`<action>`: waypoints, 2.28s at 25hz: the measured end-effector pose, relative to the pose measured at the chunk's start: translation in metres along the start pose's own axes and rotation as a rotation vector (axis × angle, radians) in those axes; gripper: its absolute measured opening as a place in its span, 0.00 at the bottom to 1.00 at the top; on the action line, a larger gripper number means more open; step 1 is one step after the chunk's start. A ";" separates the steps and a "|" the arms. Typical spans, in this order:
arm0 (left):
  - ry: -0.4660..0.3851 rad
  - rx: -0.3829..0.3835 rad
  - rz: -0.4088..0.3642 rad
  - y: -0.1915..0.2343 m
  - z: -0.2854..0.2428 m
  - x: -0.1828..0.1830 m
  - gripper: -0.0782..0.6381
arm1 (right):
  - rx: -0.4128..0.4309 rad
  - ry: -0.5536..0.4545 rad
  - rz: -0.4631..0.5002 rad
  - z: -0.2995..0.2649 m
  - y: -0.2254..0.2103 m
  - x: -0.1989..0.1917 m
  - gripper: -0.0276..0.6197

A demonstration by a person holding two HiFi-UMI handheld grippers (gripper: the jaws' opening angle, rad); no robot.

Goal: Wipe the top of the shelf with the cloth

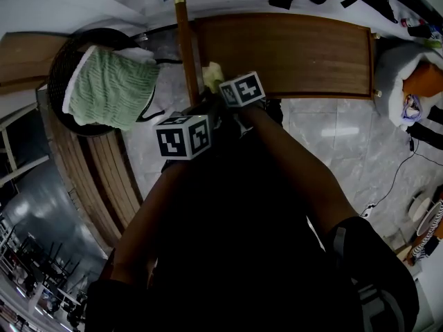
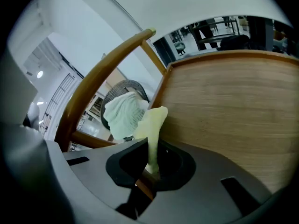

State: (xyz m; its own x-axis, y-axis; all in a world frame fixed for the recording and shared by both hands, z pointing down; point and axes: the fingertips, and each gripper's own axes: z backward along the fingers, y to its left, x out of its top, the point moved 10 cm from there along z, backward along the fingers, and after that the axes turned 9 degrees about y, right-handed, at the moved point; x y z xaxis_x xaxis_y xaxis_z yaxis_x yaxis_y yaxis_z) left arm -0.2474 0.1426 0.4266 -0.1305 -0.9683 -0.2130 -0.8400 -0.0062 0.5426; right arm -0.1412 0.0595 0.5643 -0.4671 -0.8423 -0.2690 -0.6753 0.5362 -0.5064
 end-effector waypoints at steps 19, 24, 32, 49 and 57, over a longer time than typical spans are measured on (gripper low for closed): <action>0.068 0.106 -0.011 -0.041 -0.079 0.023 0.13 | -0.121 0.046 -0.032 0.063 -0.076 -0.029 0.11; 0.056 0.083 0.005 -0.075 -0.118 0.035 0.13 | -0.136 0.054 -0.033 0.098 -0.118 -0.043 0.11; 0.089 0.055 -0.020 -0.140 -0.179 0.042 0.13 | -0.181 0.046 -0.038 0.154 -0.187 -0.066 0.11; 0.133 0.010 -0.068 -0.229 -0.256 0.049 0.13 | -0.387 -0.017 -0.184 0.271 -0.318 -0.118 0.11; 0.125 -0.008 -0.079 -0.238 -0.257 0.049 0.13 | -0.564 -0.007 -0.344 0.305 -0.344 -0.143 0.11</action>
State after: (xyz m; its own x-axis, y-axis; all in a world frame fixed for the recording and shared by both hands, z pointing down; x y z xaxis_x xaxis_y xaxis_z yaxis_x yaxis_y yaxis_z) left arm 0.0817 0.0318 0.4961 0.0024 -0.9882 -0.1529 -0.8407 -0.0848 0.5349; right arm 0.3318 -0.0212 0.5266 -0.1689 -0.9701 -0.1745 -0.9817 0.1813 -0.0579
